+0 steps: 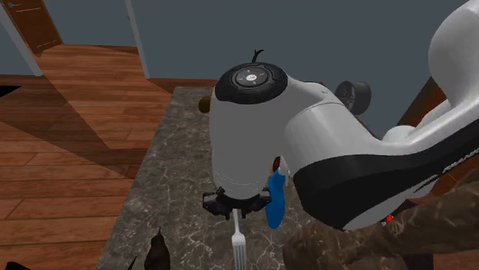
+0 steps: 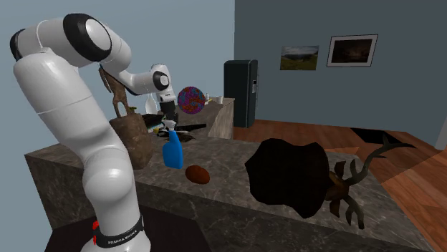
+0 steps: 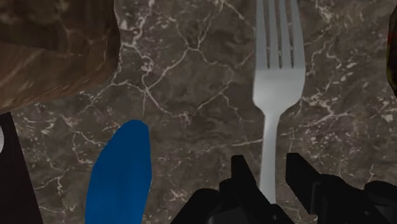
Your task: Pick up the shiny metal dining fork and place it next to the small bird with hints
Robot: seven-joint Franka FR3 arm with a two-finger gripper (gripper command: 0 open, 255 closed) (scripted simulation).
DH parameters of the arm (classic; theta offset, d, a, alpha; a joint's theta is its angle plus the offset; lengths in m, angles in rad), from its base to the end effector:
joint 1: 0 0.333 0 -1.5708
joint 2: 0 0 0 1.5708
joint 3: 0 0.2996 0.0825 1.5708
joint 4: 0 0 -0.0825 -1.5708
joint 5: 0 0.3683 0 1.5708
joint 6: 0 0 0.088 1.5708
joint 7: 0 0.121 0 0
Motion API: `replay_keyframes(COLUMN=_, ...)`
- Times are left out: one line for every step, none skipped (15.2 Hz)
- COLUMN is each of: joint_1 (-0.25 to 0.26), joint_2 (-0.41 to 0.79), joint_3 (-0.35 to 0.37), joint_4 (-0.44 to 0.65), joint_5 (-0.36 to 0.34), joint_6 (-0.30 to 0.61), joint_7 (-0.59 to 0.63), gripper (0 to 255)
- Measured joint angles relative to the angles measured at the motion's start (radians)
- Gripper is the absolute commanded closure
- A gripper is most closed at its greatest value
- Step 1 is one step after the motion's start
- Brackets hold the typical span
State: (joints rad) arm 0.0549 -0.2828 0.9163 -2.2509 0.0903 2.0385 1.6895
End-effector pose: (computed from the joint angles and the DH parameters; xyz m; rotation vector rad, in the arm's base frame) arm 0.2564 0.4004 0.4091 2.8354 -1.1724 0.2011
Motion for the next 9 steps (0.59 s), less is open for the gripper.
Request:
replay_keyframes(joint_1=0.005, joint_2=0.008, joint_3=0.022, joint_4=0.012, joint_5=-0.002, joint_6=-0.006, joint_7=0.03, gripper=255)
replay_keyframes(joint_1=0.002, joint_2=0.029, joint_3=0.049, joint_4=0.036, joint_5=-0.016, joint_6=-0.015, joint_7=0.063, gripper=255)
replay_keyframes(joint_1=-0.002, joint_2=0.054, joint_3=0.079, joint_4=0.062, joint_5=-0.032, joint_6=-0.024, joint_7=0.1, gripper=255)
replay_keyframes(joint_1=-0.004, joint_2=0.077, joint_3=0.106, joint_4=0.08, joint_5=-0.049, joint_6=-0.029, joint_7=0.135, gripper=255)
replay_keyframes(joint_1=-0.012, joint_2=0.112, joint_3=0.139, joint_4=0.098, joint_5=-0.076, joint_6=-0.026, joint_7=0.176, gripper=255)
replay_keyframes(joint_1=-0.017, joint_2=0.15, joint_3=0.174, joint_4=0.126, joint_5=-0.108, joint_6=-0.036, joint_7=0.223, gripper=255)
replay_keyframes(joint_1=-0.017, joint_2=0.186, joint_3=0.204, joint_4=0.152, joint_5=-0.14, joint_6=-0.047, joint_7=0.269, gripper=255)
replay_keyframes(joint_1=-0.013, joint_2=0.221, joint_3=0.23, joint_4=0.175, joint_5=-0.17, joint_6=-0.06, joint_7=0.313, gripper=255)
replay_keyframes(joint_1=-0.004, joint_2=0.278, joint_3=0.26, joint_4=0.204, joint_5=-0.22, joint_6=-0.073, joint_7=0.372, gripper=255)
